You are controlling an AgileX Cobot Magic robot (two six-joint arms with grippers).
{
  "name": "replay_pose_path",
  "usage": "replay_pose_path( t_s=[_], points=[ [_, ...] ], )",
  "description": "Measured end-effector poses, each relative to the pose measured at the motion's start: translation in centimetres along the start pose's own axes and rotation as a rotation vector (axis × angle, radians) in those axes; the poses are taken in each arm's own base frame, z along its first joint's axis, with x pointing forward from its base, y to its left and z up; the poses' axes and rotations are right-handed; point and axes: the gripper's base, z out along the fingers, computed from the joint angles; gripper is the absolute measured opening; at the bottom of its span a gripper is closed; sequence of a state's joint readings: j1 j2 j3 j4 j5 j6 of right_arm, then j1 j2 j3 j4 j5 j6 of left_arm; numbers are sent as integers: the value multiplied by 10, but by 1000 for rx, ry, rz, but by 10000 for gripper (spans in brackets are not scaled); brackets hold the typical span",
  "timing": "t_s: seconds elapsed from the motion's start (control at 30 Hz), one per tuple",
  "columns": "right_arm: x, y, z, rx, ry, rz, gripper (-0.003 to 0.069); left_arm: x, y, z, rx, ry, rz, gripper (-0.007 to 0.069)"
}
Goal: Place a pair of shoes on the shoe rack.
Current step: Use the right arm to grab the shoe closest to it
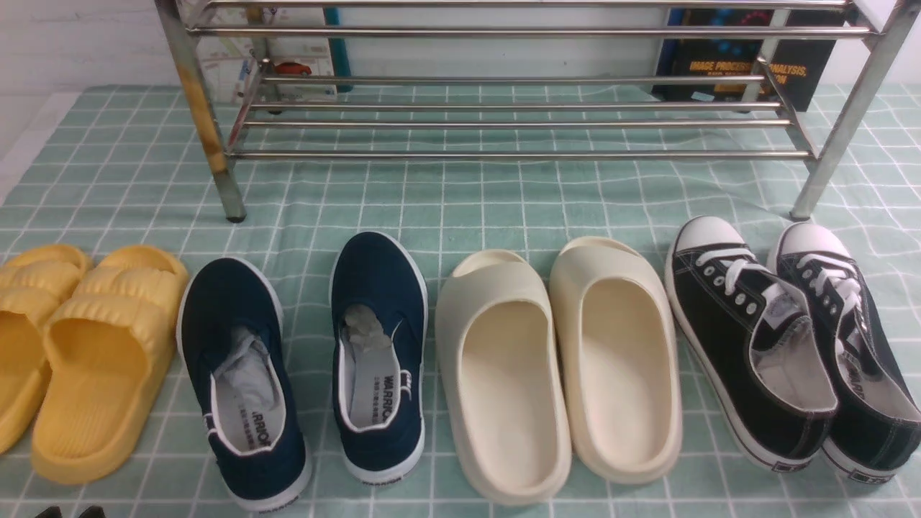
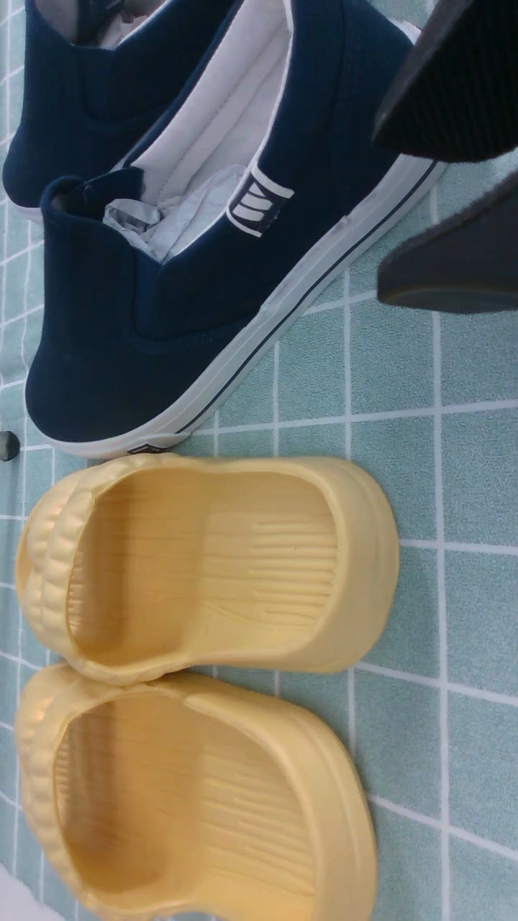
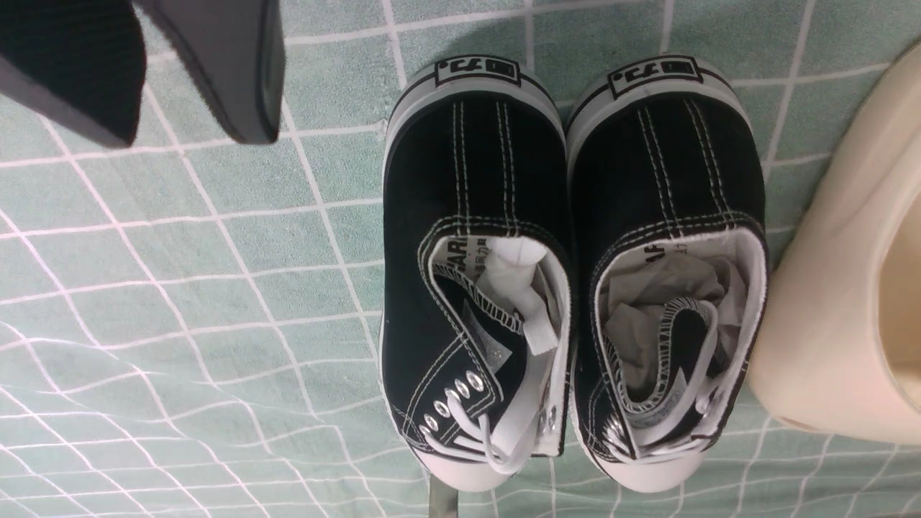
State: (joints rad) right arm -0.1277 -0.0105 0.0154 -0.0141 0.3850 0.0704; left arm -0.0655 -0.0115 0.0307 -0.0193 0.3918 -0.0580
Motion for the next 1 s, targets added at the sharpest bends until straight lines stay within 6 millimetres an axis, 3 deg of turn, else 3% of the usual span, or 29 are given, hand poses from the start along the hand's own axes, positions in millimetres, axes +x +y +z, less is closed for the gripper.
replay_pose_path(
  t_s=[1.0],
  points=[
    [0, 0, 0, 5, 0, -13, 246, 0, 0, 0, 0, 0, 0, 238]
  ],
)
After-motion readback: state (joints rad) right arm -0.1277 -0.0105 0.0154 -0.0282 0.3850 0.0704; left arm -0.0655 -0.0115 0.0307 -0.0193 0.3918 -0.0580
